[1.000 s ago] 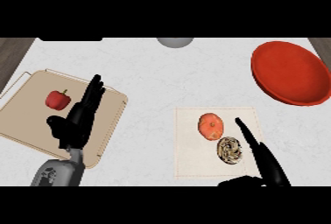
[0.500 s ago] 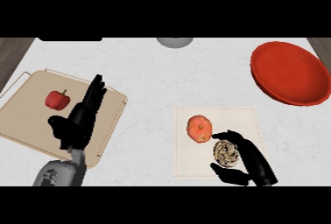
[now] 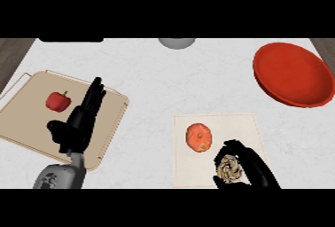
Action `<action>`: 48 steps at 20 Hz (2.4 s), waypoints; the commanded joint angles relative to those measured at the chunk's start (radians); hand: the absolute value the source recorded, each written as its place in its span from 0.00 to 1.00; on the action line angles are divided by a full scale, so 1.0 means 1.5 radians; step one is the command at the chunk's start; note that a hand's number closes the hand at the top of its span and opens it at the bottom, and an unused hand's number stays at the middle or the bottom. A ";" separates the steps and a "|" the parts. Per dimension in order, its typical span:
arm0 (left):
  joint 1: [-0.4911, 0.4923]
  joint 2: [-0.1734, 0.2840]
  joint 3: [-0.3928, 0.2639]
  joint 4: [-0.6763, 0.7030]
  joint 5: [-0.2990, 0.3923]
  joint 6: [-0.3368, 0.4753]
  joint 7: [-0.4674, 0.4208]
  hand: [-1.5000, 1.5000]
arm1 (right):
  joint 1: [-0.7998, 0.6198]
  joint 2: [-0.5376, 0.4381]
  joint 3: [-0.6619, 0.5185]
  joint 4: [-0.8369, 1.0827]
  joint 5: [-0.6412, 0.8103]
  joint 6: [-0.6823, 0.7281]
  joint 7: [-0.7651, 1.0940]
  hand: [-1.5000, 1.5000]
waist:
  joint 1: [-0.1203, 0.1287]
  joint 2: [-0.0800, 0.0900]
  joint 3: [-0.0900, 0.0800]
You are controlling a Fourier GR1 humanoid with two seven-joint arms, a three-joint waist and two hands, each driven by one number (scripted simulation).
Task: Pick the cupcake from the placemat and place it in the bowl
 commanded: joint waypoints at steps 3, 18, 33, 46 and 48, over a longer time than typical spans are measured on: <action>-0.003 -0.005 -0.004 -0.003 -0.001 -0.002 0.006 0.50 | -0.005 -0.143 -0.053 -0.023 -0.134 0.185 -0.170 1.00 | -0.002 0.004 0.003; 0.006 -0.014 -0.007 -0.011 -0.015 0.009 0.011 0.50 | 0.069 -0.306 -0.345 -0.209 -0.400 0.323 -0.430 1.00 | -0.015 0.001 0.003; 0.003 -0.024 0.002 0.029 -0.016 -0.010 -0.034 0.50 | -0.152 -0.378 -0.476 -0.269 -0.592 0.270 0.009 1.00 | 0.002 0.004 0.003; 0.001 -0.008 0.007 0.014 0.001 -0.046 -0.021 0.50 | -0.410 -0.416 -0.318 -0.018 -0.272 0.178 0.007 1.00 | 0.030 0.010 0.002; -0.026 -0.020 0.006 0.007 -0.016 -0.018 0.010 0.50 | -0.374 -0.379 -0.307 0.054 -0.209 0.156 -0.121 1.00 | 0.016 0.008 0.004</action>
